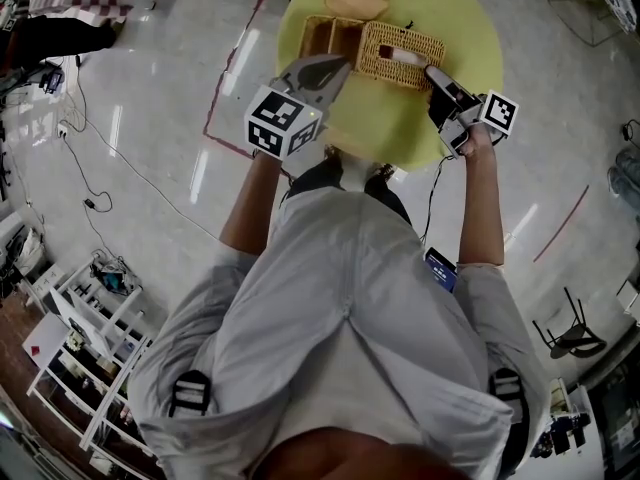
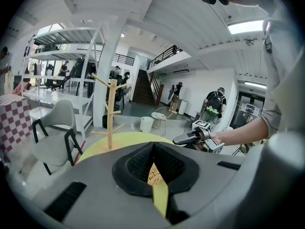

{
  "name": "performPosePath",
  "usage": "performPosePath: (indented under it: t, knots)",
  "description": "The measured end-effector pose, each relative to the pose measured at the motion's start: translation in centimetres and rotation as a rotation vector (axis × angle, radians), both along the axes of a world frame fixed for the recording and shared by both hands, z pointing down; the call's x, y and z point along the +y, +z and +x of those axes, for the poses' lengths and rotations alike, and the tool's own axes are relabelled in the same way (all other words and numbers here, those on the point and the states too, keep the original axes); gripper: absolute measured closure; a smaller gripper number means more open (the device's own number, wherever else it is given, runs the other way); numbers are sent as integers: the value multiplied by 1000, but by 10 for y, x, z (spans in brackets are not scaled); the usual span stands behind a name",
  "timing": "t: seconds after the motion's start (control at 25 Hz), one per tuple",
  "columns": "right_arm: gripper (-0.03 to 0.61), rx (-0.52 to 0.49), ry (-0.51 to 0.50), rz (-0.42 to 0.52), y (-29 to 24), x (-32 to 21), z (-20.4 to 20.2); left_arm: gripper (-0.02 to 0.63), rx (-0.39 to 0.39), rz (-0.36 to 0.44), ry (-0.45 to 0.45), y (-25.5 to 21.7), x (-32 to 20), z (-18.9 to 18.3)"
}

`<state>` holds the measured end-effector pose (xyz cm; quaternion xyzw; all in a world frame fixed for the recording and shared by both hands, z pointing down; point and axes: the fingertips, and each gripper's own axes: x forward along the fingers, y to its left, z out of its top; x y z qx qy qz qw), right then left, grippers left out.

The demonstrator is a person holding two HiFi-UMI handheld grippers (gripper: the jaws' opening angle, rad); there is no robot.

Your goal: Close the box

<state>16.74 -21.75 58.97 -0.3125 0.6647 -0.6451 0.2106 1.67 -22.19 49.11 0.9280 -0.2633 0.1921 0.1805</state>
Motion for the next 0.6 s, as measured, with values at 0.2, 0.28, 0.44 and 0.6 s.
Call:
performPosePath:
  t: [0.2, 0.28, 0.44, 0.6]
  knots:
    - [379, 18, 27, -34, 14, -1, -2, 586, -5, -3, 2, 3, 0, -12]
    - [379, 38, 27, -26, 12, -2, -3, 586, -5, -5, 3, 2, 0, -16]
    - [379, 76, 32, 21, -8, 2, -5, 586, 1, -2, 15, -2, 3, -17]
    - [379, 129, 73, 62, -33, 0, -5, 586, 15, 12, 36, -8, 1, -17]
